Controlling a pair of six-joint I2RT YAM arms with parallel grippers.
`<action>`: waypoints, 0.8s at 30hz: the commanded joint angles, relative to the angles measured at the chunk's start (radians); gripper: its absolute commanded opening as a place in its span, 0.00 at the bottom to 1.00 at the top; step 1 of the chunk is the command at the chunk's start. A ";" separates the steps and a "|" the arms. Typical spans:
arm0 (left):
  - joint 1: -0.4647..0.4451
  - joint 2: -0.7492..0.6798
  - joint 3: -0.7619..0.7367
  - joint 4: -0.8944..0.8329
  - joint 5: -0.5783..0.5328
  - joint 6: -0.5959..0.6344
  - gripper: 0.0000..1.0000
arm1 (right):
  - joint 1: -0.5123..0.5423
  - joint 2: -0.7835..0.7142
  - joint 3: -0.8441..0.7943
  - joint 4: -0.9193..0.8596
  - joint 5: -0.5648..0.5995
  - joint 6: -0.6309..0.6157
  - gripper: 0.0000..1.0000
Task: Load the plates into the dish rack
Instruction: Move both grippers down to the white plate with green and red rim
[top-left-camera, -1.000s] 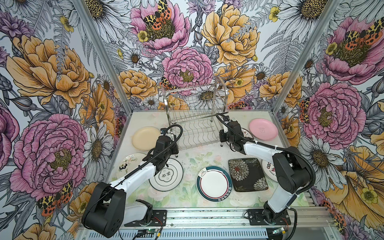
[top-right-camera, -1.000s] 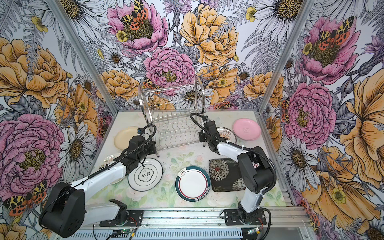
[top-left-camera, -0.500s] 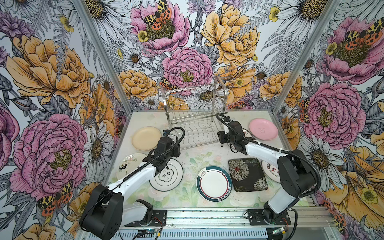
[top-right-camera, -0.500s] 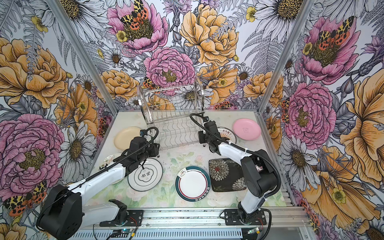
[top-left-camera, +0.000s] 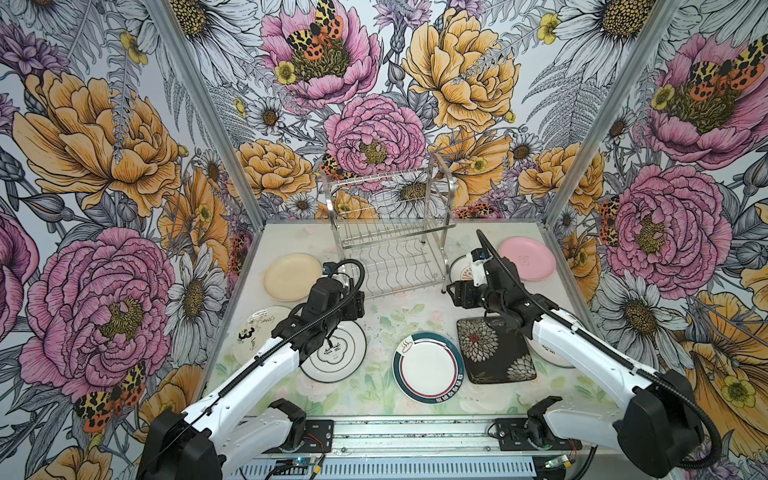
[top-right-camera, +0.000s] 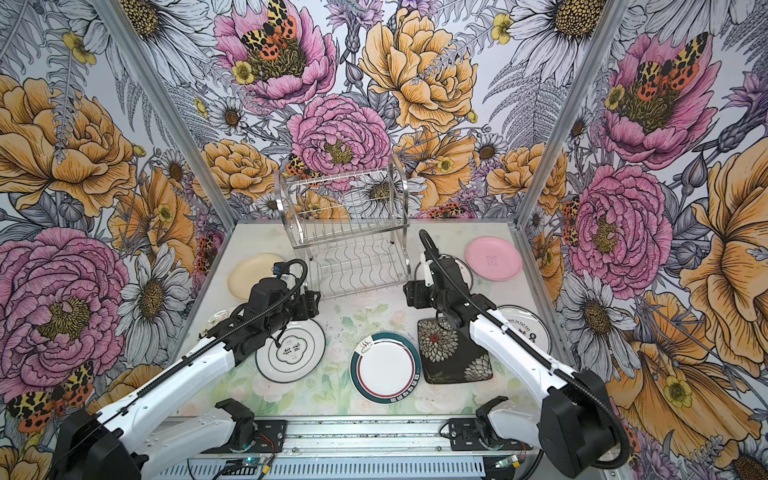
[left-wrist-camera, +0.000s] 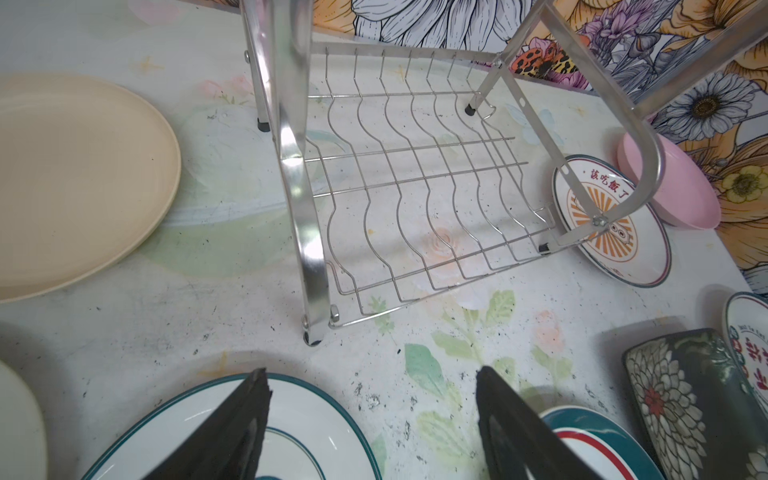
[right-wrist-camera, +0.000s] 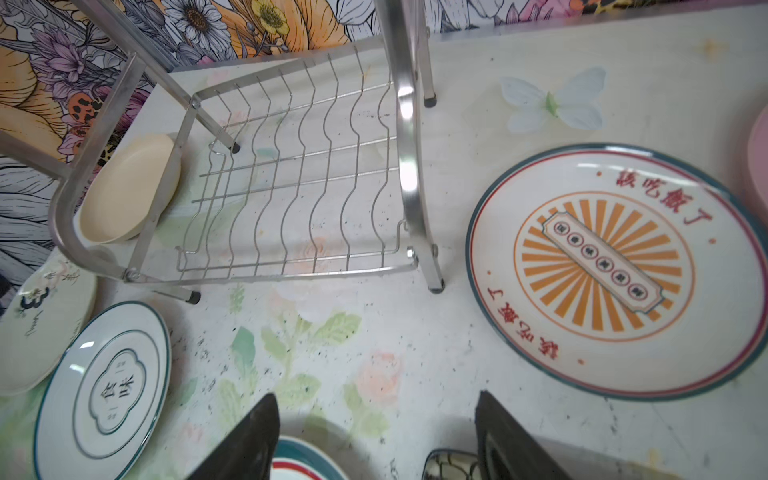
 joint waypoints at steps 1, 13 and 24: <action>-0.036 -0.010 0.042 -0.083 0.042 -0.065 0.80 | 0.022 -0.101 -0.078 -0.157 -0.127 0.137 0.74; -0.105 -0.019 0.038 -0.103 0.173 -0.118 0.82 | 0.275 -0.323 -0.266 -0.206 -0.087 0.537 0.78; -0.106 -0.080 -0.022 -0.105 0.239 -0.112 0.83 | 0.615 -0.304 -0.354 -0.205 0.191 0.865 0.80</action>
